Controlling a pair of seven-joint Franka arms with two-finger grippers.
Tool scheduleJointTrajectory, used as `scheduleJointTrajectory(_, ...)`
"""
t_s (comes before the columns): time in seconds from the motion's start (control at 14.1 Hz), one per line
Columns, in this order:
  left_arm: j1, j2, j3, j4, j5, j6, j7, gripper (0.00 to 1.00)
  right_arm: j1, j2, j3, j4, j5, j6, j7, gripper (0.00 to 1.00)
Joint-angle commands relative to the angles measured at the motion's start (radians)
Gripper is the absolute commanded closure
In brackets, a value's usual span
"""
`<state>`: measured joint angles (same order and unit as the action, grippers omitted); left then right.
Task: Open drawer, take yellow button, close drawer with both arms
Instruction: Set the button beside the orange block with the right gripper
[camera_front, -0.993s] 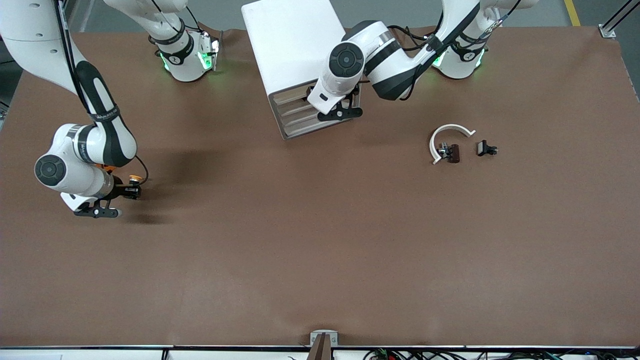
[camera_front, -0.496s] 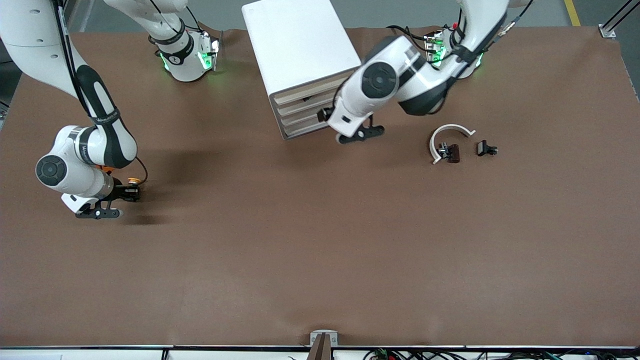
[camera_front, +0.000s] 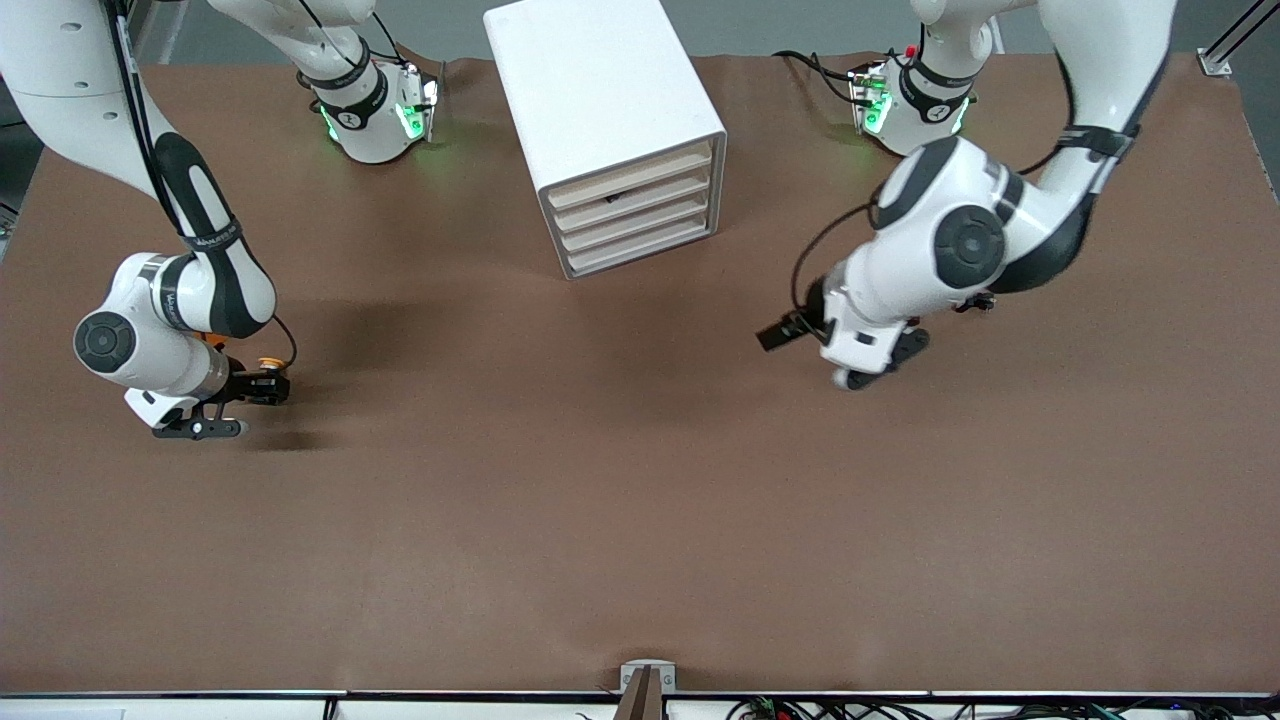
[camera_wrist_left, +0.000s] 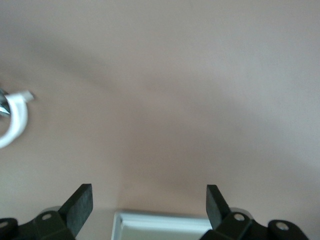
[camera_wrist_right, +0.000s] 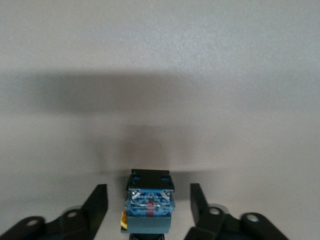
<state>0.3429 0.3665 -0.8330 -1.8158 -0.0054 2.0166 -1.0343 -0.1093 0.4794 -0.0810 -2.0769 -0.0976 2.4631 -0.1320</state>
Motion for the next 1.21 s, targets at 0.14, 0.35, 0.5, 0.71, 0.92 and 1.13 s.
scheduleJointTrajectory(0.14, 0.149, -0.008, -0.015, 0.049, 0.126, -0.022, 0.029, 0.0, 0.035, -0.139, 0.023, 0.075, -0.007, -0.255, 0.02, 0.0)
scheduleJointTrajectory(0.35, 0.211, -0.014, -0.015, 0.081, 0.244, -0.044, 0.089, 0.0, 0.111, -0.205, 0.021, 0.156, -0.005, -0.461, 0.168, 0.0)
scheduleJointTrajectory(0.5, 0.248, -0.008, -0.015, 0.128, 0.298, -0.079, 0.181, 0.0, 0.154, -0.255, 0.023, 0.173, -0.005, -0.536, 0.25, 0.0)
scheduleJointTrajectory(0.71, 0.321, -0.018, -0.017, 0.161, 0.303, -0.085, 0.348, 0.0, 0.212, -0.343, 0.023, 0.176, -0.005, -0.602, 0.339, 0.0)
scheduleJointTrajectory(0.92, 0.341, -0.038, -0.017, 0.248, 0.305, -0.22, 0.451, 0.0, 0.243, -0.422, 0.023, 0.198, -0.007, -0.66, 0.345, 0.0)
scheduleJointTrajectory(1.13, 0.341, -0.05, -0.018, 0.335, 0.303, -0.367, 0.543, 0.0, 0.24, -0.43, 0.021, 0.319, -0.005, -0.786, 0.328, 0.0)
